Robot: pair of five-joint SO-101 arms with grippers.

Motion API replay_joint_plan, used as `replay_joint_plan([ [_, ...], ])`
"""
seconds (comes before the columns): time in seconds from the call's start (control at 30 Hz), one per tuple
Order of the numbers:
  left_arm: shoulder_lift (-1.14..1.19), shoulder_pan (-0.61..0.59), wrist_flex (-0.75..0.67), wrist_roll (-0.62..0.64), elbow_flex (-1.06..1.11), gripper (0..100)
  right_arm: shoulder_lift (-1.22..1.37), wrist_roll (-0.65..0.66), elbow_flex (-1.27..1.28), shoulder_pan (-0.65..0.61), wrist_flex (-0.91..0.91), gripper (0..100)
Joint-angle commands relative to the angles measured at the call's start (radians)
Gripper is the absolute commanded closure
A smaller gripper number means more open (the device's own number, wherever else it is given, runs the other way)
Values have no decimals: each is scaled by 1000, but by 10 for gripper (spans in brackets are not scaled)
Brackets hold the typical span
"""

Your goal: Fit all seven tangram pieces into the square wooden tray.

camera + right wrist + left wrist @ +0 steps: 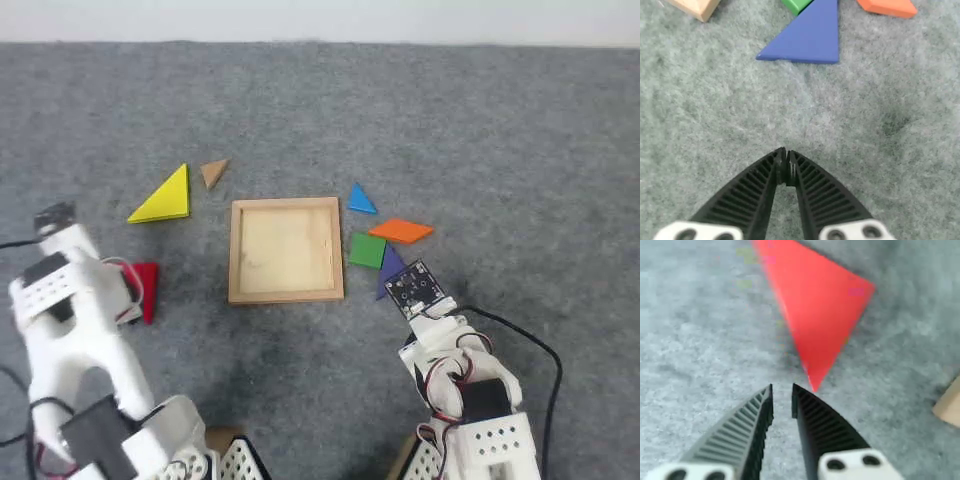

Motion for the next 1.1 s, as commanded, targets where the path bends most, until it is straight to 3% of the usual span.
replay_joint_plan([
  [0.0,-12,-38,-41,35,-62,923,7,-5,3,10,2,992],
  [0.2,189,-38,-133,183,-216,924,7,-5,3,10,2,992],
  [0.33,399,-32,-176,198,-395,925,7,-5,3,10,2,992],
  [0.5,644,-31,-40,196,-662,954,7,-5,3,10,2,992],
  [0.63,747,-2,-6,189,-812,956,7,-5,3,10,2,992],
  [0.83,766,92,-6,143,-857,956,7,-5,3,10,2,992],
  [1.07,766,204,-6,-9,-858,957,7,-5,3,10,2,992],
])
